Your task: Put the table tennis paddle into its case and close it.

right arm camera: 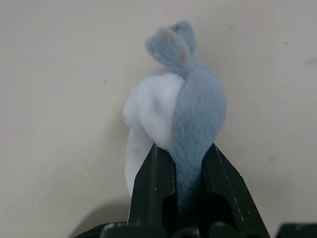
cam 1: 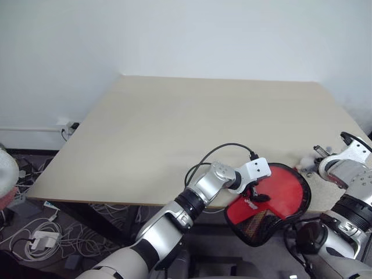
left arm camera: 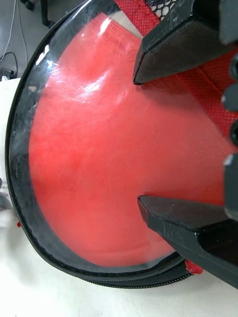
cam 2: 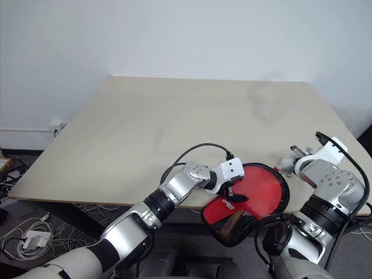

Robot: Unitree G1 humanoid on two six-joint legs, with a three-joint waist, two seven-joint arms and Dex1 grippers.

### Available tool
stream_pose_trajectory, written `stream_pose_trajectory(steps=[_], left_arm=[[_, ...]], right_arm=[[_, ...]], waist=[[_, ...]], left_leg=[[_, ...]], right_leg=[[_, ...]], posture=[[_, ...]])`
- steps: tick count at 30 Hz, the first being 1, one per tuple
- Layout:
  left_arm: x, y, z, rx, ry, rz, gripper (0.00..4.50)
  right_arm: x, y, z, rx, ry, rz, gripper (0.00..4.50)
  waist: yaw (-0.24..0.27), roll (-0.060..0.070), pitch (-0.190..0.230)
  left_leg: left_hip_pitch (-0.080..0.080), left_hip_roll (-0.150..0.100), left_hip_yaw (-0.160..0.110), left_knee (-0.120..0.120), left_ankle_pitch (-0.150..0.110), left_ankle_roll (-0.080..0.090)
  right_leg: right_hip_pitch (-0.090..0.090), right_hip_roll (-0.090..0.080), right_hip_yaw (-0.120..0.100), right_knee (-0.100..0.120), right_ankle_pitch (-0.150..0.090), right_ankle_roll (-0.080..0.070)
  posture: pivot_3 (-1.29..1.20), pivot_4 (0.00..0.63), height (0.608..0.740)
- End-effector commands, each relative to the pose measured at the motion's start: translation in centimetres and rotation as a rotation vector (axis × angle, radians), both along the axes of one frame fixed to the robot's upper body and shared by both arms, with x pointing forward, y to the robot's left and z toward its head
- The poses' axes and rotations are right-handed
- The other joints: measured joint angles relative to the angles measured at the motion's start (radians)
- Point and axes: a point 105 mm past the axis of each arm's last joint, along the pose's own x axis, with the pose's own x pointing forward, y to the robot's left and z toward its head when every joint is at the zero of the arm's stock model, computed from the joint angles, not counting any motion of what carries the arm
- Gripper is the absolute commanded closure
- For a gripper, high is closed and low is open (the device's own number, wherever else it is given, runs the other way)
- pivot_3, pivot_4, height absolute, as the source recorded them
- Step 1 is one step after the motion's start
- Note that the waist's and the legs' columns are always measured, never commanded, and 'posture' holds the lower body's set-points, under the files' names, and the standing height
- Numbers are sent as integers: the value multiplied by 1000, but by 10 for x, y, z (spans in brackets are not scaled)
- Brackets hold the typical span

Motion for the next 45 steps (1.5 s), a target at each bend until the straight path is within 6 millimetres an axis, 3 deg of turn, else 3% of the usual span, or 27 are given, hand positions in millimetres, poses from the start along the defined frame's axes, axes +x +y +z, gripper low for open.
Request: stream_pose_trajectory(steps=[1, 9, 22, 27, 31, 40, 45], left_arm=[[-1, 13, -34, 148, 70, 62, 693], [-1, 11, -33, 143, 74, 62, 693], [-2, 5, -32, 138, 72, 45, 693], [-3, 4, -33, 137, 72, 38, 693], [-4, 4, -33, 136, 70, 35, 693], [-2, 6, -34, 142, 70, 39, 693], [-2, 7, -35, 142, 70, 38, 693]], right_arm=[[-17, -27, 24, -75, -23, -161, 4409], [-49, -37, 15, -68, 91, -271, 4409], [-94, -23, -12, -54, 237, -347, 4409], [-105, -22, -17, -83, 269, -374, 4409], [-99, -26, -4, -112, 216, -359, 4409], [-85, -18, 11, -139, 171, -330, 1327], [-80, -24, 42, -271, 109, -319, 1327]], waist=[[1, 0, 0], [3, 2, -1], [4, 3, -6], [6, 3, -12], [9, 2, -13], [2, 0, -15], [1, 0, -15]], left_leg=[[0, 0, 0, 0, 0, 0], [0, -1, 0, 0, 0, 1], [0, -1, 0, -1, 0, 1], [0, -1, -1, -2, 0, 1], [0, -1, -1, -2, -1, 1], [0, 0, -1, -2, -3, -3], [0, 0, -1, -2, -3, -3]], right_leg=[[0, 0, 0, 0, 0, 0], [0, 0, 0, 0, 0, 0], [1, 0, -1, -1, 0, 0], [1, 0, -1, -2, 0, 0], [1, -1, -2, -2, 0, 0], [1, 0, -1, -2, -1, 0], [0, 0, -1, -2, -1, 0]], posture=[[0, 0, 715], [0, 0, 715], [0, 0, 715], [0, 0, 715], [0, 0, 715], [0, 0, 715], [0, 0, 715]])
